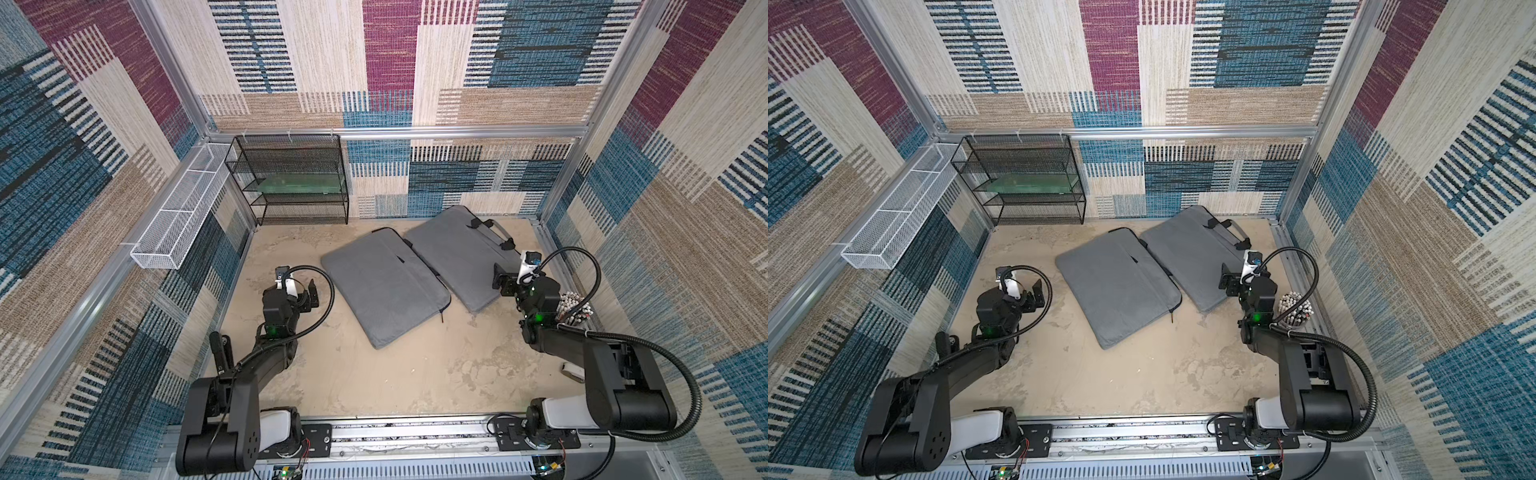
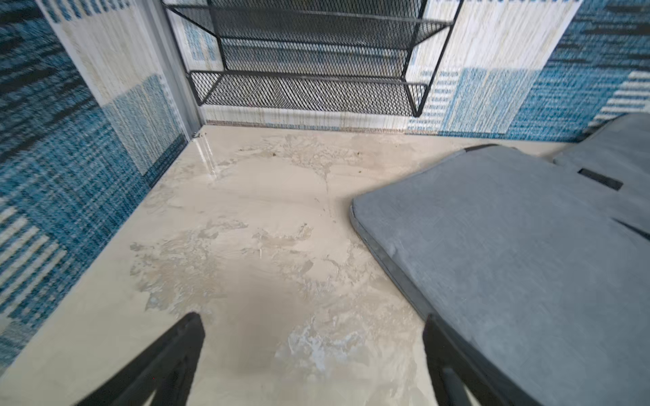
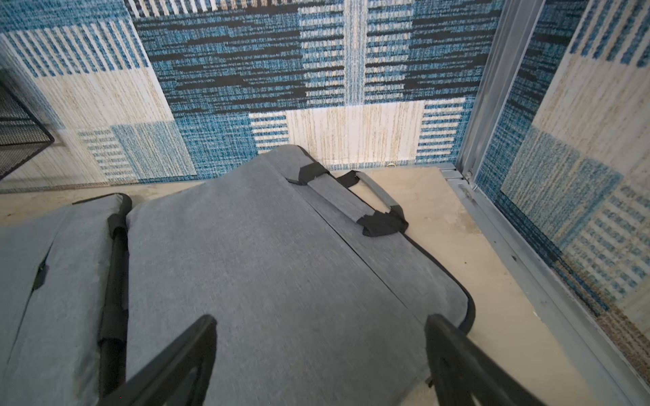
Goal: Open the zippered laptop bag and take out the laptop
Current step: Unzip the zipper on the zippered laptop bag.
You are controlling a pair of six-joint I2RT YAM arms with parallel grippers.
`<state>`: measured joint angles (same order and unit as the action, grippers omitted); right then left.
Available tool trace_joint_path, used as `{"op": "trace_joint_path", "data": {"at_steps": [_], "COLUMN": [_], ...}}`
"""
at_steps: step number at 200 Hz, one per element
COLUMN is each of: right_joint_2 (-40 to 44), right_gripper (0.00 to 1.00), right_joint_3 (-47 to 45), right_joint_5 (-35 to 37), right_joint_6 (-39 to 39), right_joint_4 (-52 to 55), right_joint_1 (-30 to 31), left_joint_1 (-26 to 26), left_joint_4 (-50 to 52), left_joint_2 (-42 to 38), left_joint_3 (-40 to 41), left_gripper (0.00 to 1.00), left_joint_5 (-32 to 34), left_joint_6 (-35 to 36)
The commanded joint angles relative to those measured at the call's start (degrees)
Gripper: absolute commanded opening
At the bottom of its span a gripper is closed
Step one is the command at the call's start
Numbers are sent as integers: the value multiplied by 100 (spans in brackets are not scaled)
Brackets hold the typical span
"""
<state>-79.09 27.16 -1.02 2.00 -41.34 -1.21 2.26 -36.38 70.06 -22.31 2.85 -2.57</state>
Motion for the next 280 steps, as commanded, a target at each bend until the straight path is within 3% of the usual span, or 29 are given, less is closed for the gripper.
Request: {"op": "trace_joint_path", "data": {"at_steps": [1,39,67,86,120,156,216,280], "right_joint_2": [175,285,-79,-454,-990,-1449,-1491,-1247], "right_gripper": [95,95,95,95,95,95,95,98], "right_joint_3": [316,875,1541,1978,2606,3058,2940,2636], "right_joint_5": [344,1111,1125,1165,1361,1156,1001,703], "right_joint_6": [376,754,1274,1419,1575,1724,1917,2165], "right_joint_4": [1250,2373,3177,3541,3950,4290,4403,4535], "right_joint_1": [162,1072,1632,2045,2682,2902,2946,2947], "left_joint_1": [0,2,-47,-274,-1059,-1971,-2538,-2854], "left_joint_4": [809,1468,1804,2157,2758,3297,3790,3952], "left_joint_2": [-409,-709,-507,-204,432,1056,1736,1990], "left_joint_3": [-41,-259,-496,-679,-1103,-1631,-2007,-1858], "left_gripper": [99,99,99,99,99,99,100,67], "left_joint_5": [89,-458,-1197,-1303,-1215,-784,-638,-526], "left_joint_6": [-664,-1856,-2562,-3000,-3321,-3289,-3381,-3639]}}
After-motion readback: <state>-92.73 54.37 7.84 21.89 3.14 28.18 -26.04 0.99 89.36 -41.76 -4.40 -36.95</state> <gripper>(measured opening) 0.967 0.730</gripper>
